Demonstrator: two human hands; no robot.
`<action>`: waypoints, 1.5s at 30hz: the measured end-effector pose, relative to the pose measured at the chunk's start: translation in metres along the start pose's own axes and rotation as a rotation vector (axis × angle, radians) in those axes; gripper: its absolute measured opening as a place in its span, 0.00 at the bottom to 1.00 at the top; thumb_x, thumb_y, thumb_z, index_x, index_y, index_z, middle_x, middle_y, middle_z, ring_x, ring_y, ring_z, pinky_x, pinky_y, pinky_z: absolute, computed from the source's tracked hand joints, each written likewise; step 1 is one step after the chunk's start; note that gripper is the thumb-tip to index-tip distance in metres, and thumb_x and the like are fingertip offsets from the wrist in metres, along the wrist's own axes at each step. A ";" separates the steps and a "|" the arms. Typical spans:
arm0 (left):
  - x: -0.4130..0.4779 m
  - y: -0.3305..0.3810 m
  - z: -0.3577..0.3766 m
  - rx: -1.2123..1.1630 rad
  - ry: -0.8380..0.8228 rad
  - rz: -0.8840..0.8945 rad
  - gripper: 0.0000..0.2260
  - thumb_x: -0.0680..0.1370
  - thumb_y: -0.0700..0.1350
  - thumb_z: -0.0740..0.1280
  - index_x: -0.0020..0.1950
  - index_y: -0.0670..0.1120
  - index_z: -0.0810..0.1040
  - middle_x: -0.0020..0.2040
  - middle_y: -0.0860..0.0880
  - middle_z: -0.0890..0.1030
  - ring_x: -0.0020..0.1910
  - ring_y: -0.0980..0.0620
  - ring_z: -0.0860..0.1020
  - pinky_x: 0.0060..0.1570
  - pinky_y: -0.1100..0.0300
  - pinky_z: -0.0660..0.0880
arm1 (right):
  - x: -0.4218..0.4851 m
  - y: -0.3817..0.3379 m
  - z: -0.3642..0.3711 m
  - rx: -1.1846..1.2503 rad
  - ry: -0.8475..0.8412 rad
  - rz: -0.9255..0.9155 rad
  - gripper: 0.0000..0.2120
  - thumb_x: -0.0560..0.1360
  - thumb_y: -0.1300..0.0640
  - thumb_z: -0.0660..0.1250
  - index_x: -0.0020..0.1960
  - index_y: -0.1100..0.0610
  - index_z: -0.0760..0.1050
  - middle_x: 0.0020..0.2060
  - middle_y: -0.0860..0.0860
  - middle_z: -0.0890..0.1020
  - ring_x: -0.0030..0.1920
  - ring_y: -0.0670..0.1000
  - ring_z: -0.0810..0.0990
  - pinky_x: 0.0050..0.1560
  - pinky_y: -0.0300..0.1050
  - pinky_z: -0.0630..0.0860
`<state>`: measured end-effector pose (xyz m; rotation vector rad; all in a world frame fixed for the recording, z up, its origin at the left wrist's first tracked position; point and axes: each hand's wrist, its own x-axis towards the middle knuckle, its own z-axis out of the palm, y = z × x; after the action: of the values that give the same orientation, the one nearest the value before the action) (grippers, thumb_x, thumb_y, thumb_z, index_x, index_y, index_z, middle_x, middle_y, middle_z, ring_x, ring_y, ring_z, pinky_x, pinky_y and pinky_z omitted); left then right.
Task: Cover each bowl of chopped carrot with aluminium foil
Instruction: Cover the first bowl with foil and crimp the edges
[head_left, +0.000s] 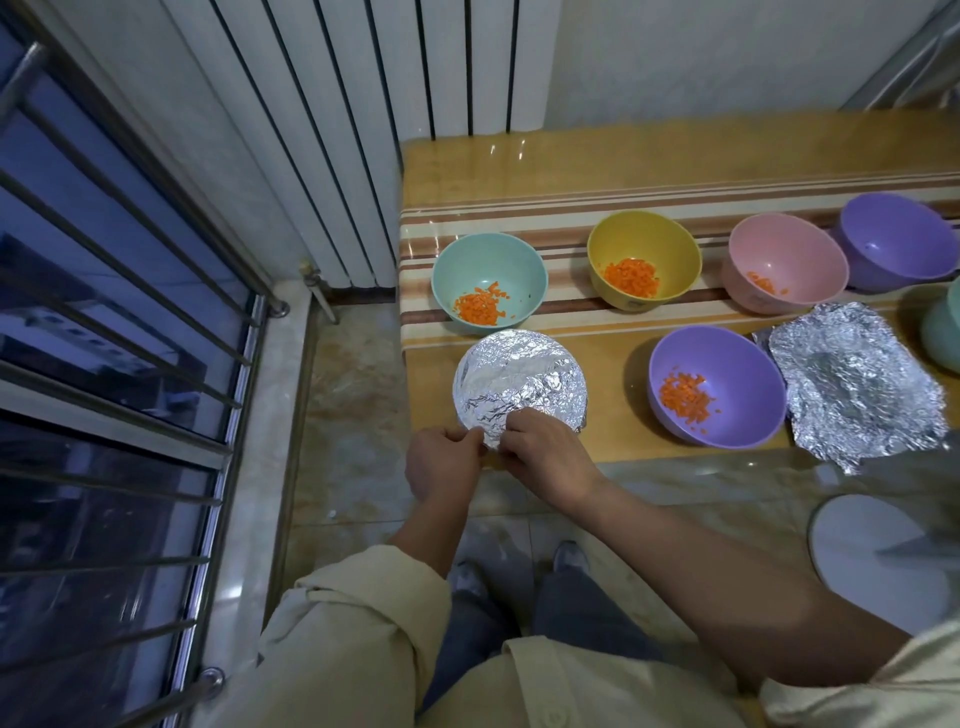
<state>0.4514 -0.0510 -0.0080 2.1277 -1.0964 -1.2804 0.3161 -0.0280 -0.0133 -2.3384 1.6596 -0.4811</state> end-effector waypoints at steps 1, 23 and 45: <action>0.000 -0.002 0.000 -0.014 -0.016 -0.006 0.13 0.70 0.57 0.73 0.29 0.51 0.80 0.32 0.51 0.85 0.39 0.47 0.85 0.47 0.50 0.82 | -0.001 0.001 0.000 0.022 0.004 -0.003 0.11 0.60 0.67 0.76 0.29 0.59 0.74 0.30 0.53 0.72 0.33 0.56 0.75 0.25 0.45 0.68; -0.002 0.001 0.010 0.099 0.034 0.018 0.10 0.71 0.52 0.72 0.38 0.46 0.86 0.38 0.45 0.85 0.42 0.44 0.84 0.46 0.54 0.79 | 0.003 0.006 -0.008 0.050 -0.025 -0.040 0.14 0.56 0.69 0.77 0.31 0.61 0.72 0.29 0.55 0.74 0.30 0.57 0.76 0.25 0.41 0.67; 0.015 -0.004 0.017 0.446 -0.012 0.181 0.16 0.78 0.57 0.64 0.43 0.46 0.84 0.42 0.47 0.84 0.46 0.45 0.82 0.41 0.57 0.74 | 0.007 0.017 -0.003 0.096 0.033 -0.043 0.11 0.60 0.69 0.74 0.30 0.62 0.72 0.28 0.55 0.73 0.29 0.57 0.75 0.23 0.44 0.69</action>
<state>0.4421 -0.0603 -0.0274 2.2565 -1.6650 -1.0378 0.3022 -0.0406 -0.0165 -2.3129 1.5674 -0.5976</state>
